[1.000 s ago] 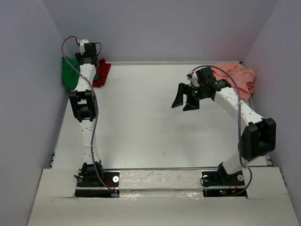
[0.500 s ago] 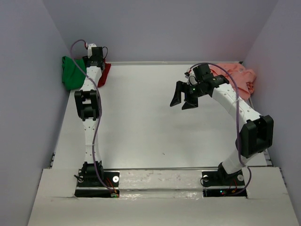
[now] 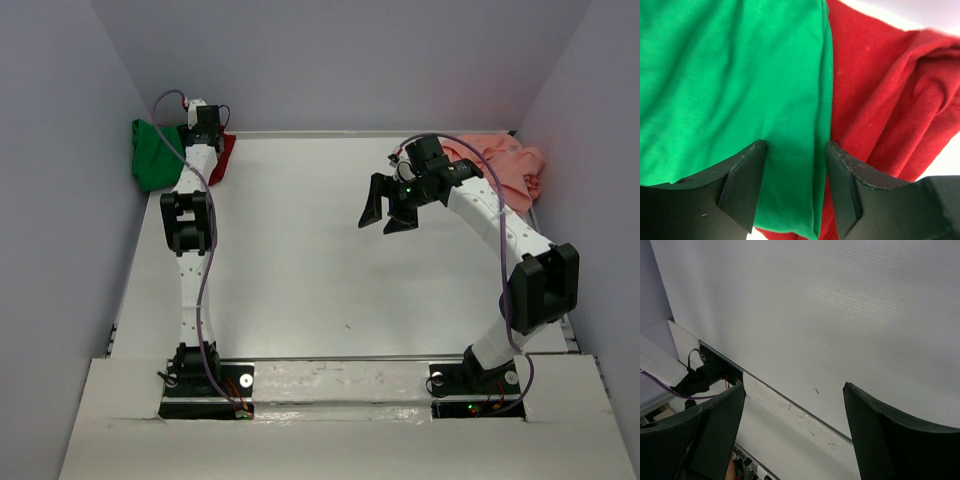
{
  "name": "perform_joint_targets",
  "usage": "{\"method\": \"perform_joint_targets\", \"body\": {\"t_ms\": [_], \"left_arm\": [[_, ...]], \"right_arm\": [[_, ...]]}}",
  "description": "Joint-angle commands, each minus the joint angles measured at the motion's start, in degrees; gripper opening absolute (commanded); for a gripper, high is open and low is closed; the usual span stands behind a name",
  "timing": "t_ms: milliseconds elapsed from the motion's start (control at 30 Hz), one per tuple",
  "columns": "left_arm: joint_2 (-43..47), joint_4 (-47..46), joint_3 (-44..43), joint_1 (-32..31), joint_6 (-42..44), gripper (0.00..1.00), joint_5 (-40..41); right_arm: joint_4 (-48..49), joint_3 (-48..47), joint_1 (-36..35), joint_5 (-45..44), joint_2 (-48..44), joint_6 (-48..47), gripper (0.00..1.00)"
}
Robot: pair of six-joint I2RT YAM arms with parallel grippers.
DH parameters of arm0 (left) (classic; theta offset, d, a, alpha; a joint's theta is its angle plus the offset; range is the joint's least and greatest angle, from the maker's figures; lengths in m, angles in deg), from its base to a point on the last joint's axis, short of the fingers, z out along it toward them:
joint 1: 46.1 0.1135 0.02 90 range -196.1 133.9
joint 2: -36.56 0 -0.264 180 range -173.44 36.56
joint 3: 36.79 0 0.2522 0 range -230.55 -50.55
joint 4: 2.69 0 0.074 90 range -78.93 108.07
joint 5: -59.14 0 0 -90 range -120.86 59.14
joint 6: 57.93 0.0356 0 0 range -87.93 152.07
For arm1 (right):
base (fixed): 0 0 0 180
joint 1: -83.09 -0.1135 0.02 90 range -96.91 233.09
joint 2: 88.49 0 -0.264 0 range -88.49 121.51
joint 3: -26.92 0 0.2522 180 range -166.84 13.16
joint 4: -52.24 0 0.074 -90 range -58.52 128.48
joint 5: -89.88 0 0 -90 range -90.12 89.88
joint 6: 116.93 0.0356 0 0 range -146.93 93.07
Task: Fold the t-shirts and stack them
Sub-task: Neatly place the folded tshirt to the corner
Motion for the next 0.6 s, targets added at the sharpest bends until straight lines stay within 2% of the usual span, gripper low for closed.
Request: {"method": "perform_joint_targets", "body": {"t_ms": [0,100,167,200,267,467,567], "left_arm": [[-0.41,-1.34,-2.44,0.24,0.18,0.63,1.28],[-0.68,-1.25,-2.79,0.24,0.53,0.63,1.20],[-0.59,-1.25,-2.79,0.24,0.45,0.55,1.28],[-0.41,-1.25,-2.79,0.24,0.45,0.43,1.11],[-0.24,-1.25,-2.62,0.24,0.01,0.33,0.93],[1.34,-2.13,-2.44,-0.20,-0.08,0.28,0.67],[2.13,-2.48,-2.70,-0.38,-0.08,0.12,0.49]], "right_arm": [[-0.48,-3.14,-0.50,-0.10,0.68,0.12,0.85],[-0.48,-3.32,-0.50,-0.18,0.77,0.29,0.85],[-0.48,-3.23,-0.50,-0.10,0.86,0.29,0.85],[-0.48,-3.23,-0.50,-0.18,0.86,0.29,0.85],[-0.39,-3.23,-0.50,-0.10,0.86,0.38,0.85],[-0.22,-3.06,-1.03,-0.18,1.21,0.38,0.85],[-0.22,-3.15,-1.03,-0.19,1.13,0.38,0.85]]}}
